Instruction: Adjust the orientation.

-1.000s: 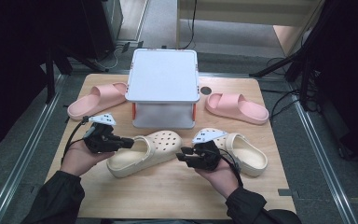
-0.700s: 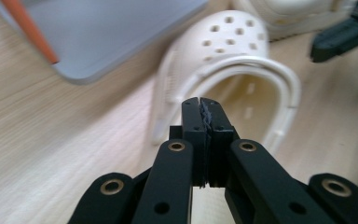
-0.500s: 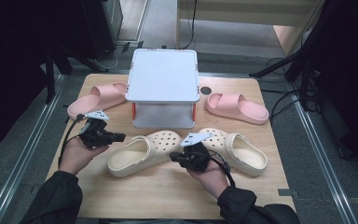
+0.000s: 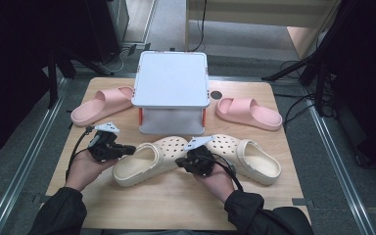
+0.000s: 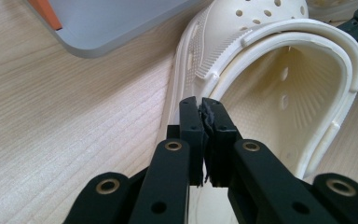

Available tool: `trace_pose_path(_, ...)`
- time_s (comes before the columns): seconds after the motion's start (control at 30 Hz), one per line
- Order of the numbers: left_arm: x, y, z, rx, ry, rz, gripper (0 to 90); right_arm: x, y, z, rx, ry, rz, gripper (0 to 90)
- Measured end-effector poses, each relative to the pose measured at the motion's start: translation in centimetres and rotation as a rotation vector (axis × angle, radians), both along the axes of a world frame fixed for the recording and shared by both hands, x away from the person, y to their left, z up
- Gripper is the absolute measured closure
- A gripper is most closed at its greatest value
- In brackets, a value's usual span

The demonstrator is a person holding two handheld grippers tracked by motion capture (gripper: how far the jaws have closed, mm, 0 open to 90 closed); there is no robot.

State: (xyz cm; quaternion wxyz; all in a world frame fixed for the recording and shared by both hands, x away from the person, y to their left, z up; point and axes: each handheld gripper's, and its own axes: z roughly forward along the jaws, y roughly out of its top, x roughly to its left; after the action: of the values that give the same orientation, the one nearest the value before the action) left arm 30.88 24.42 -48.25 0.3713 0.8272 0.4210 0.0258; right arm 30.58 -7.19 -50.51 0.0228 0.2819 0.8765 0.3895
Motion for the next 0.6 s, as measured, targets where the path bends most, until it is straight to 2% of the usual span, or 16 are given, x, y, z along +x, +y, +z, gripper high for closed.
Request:
trace_pose_path(0.1,-0.1,0.0,0.0,-0.008,0.011,0.011,89.1,0.1,0.0,0.0,0.002,-0.001,0.003,89.2)
trace_pose_path(0.33,-1.3,-0.4,0.0,-0.001,0.024,-0.022,89.3,0.7,-0.2,0.0,0.002,0.005,-0.018,89.6)
trace_pose_path(0.5,-1.9,-0.7,0.1,-0.002,0.028,-0.023,89.3,1.0,-0.3,0.0,0.007,0.012,-0.043,89.7)
trace_pose_path(0.57,-2.1,-0.8,0.0,-0.007,0.031,-0.028,89.3,1.1,-0.2,0.0,0.006,0.01,-0.046,89.7)
trace_pose_path(0.6,-2.3,-0.8,-0.1,-0.026,0.048,-0.026,89.1,1.2,-0.2,0.0,0.007,0.011,-0.052,89.7)
